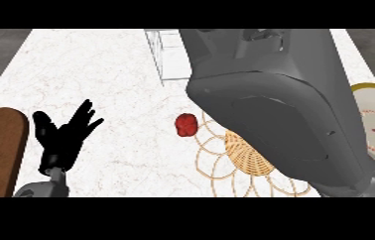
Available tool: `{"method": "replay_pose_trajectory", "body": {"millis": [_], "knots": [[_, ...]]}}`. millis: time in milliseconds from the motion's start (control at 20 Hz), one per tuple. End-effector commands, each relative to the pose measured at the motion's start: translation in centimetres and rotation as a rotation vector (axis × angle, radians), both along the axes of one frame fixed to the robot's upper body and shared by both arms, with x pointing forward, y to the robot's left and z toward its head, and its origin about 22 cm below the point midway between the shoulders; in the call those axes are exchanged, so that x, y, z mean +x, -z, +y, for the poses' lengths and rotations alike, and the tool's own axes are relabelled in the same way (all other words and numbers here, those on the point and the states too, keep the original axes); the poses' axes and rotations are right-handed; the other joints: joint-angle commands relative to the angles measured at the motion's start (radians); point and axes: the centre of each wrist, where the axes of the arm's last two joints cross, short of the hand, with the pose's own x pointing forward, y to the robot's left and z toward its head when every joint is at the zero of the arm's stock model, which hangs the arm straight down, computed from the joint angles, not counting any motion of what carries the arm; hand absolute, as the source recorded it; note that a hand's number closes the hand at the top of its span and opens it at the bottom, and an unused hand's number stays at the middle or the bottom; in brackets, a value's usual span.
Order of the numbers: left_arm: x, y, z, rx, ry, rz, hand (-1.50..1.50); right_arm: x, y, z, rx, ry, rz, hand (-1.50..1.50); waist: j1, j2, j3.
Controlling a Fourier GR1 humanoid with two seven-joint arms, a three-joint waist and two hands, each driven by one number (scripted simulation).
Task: Pick the cupcake from the placemat and place it in the tiered shelf
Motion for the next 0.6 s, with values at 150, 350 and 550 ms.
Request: {"method": "replay_pose_trajectory", "body": {"millis": [150, 350, 550], "knots": [[0.1, 1.4, 0.5, 0.0, 0.001, 0.065, 0.0, 3.6, -4.6, -1.8, -0.007, 0.097, 0.05, 1.5, 0.005, 0.009, -0.006], [-0.6, 1.4, -1.3, 0.02, 0.018, 0.07, 0.0, 6.1, -3.9, -3.7, -0.024, 0.069, 0.097, 1.5, 0.006, 0.008, -0.005], [0.0, 0.9, -1.4, 0.024, -0.01, 0.057, 0.0, 8.6, -2.0, -4.5, -0.101, 0.038, 0.127, 1.5, 0.008, 0.011, -0.005]]}}
